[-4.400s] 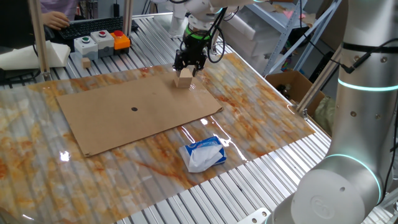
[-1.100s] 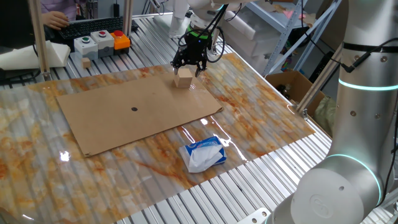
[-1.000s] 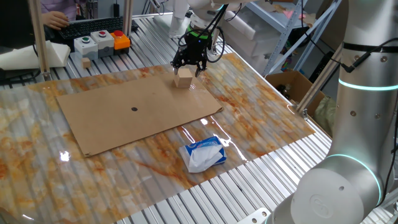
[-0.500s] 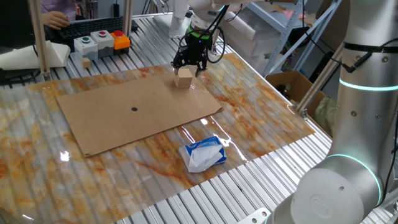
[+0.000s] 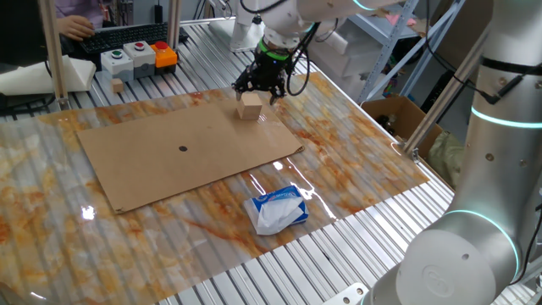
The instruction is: Hold a small block with the gripper and sweep it from left to right on the table
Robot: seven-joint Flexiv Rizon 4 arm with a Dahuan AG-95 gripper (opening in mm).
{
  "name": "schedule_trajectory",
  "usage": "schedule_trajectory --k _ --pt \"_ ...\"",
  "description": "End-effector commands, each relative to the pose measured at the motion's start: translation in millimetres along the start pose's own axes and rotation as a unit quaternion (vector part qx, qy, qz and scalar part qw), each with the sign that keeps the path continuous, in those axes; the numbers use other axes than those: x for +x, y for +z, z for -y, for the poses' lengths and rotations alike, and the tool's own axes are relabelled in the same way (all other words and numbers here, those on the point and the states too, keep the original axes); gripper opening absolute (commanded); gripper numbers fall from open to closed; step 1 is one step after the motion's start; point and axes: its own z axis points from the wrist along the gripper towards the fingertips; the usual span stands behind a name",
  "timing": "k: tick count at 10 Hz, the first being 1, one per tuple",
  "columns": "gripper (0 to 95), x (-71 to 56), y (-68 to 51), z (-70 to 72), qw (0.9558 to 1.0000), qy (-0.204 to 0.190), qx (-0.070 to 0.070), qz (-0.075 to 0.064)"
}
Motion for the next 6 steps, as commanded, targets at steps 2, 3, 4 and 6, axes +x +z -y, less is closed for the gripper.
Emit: schedule_trajectory --k 2,3,4,6 --pt "95.0 -5.9 3.3 -2.5 0.9999 -0.005 0.004 -0.008" --pt "95.0 -8.5 4.8 -3.1 1.0000 -0.003 0.004 -0.008" --pt "95.0 -11.9 6.5 -4.0 1.0000 0.000 0.005 -0.008" --pt "95.0 -18.4 8.9 -5.1 0.9999 -0.001 0.008 -0.007"
